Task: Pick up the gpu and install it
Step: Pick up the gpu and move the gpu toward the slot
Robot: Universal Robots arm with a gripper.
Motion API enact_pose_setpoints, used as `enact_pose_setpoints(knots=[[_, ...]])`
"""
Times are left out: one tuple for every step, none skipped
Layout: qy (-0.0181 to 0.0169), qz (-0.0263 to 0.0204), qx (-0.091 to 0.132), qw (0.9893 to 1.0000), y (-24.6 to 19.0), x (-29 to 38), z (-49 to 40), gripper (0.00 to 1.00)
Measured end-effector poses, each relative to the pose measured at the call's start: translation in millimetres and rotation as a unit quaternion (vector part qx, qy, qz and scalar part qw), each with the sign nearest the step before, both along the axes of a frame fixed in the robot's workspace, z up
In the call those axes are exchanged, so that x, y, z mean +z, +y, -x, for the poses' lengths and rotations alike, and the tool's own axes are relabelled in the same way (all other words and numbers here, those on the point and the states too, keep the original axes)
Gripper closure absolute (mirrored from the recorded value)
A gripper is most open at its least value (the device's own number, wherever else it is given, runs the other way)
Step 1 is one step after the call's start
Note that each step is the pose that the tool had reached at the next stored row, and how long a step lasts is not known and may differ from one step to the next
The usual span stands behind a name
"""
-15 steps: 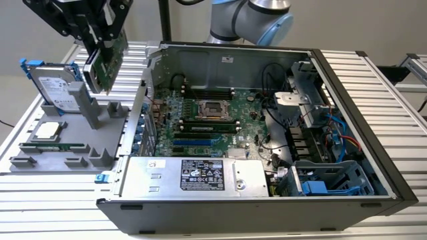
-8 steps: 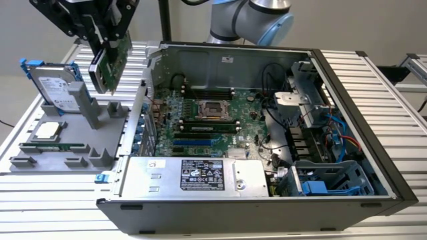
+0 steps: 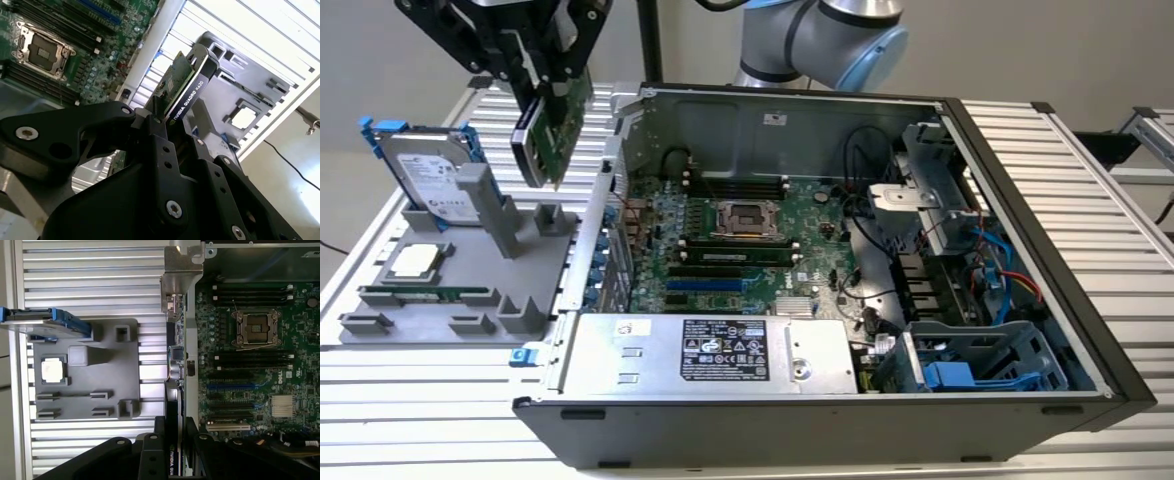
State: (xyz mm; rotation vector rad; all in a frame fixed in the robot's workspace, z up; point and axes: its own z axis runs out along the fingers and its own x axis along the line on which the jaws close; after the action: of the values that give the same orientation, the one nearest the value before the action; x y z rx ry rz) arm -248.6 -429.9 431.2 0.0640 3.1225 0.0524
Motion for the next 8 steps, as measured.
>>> enact_pose_setpoints(knots=[[0.0001,0.0,0.0,1.0,0.0,0.0,-1.2,1.0],[0.0001,0.0001,0.0,1.0,0.0,0.0,-2.5,1.0],[0.0001,0.0001,0.0,1.0,0.1,0.0,-3.7,1.0],[0.0001,0.0001,0.0,1.0,0.1,0.0,-4.8,1.0],[0.0002,0.0002,0.0,1.0,0.2,0.0,-6.0,1.0],[0.0002,0.0002,0.0,1.0,0.2,0.0,-7.2,1.0],[0.0002,0.0002,0.0,1.0,0.2,0.0,-8.5,1.0],[0.0002,0.0002,0.0,1.0,0.2,0.0,-9.7,1.0]])
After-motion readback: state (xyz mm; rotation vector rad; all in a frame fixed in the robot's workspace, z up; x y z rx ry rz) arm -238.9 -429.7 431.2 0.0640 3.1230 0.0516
